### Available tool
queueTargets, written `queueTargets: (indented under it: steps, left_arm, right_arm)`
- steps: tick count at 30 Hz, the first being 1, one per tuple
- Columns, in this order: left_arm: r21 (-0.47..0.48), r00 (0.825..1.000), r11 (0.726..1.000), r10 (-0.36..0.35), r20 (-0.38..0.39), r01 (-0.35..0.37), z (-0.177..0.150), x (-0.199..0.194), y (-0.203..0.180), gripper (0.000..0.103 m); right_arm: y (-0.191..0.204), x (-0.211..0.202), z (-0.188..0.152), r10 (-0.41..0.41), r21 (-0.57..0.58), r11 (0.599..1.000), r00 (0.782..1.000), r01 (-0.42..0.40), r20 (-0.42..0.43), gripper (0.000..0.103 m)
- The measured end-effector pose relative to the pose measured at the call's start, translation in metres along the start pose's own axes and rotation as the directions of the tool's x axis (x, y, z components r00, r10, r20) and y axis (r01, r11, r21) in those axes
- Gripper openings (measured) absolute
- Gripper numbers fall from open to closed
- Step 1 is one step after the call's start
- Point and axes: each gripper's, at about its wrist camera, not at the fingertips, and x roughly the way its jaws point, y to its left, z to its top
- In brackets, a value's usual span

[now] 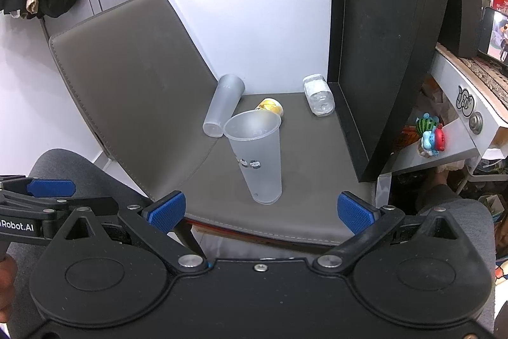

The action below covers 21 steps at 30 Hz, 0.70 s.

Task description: Flip cup upright

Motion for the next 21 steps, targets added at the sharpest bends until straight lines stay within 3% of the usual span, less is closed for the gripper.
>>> queueTargets:
  steps: [21]
  left_arm:
    - [0.007,1.000,1.000,-0.002,0.022,0.002,-0.0018,0.0035,0.0078,0.096]
  right_arm:
    - [0.0021,0.0076,0.0000,-0.018,-0.003,1.000,1.000,0.018,-0.023,0.103]
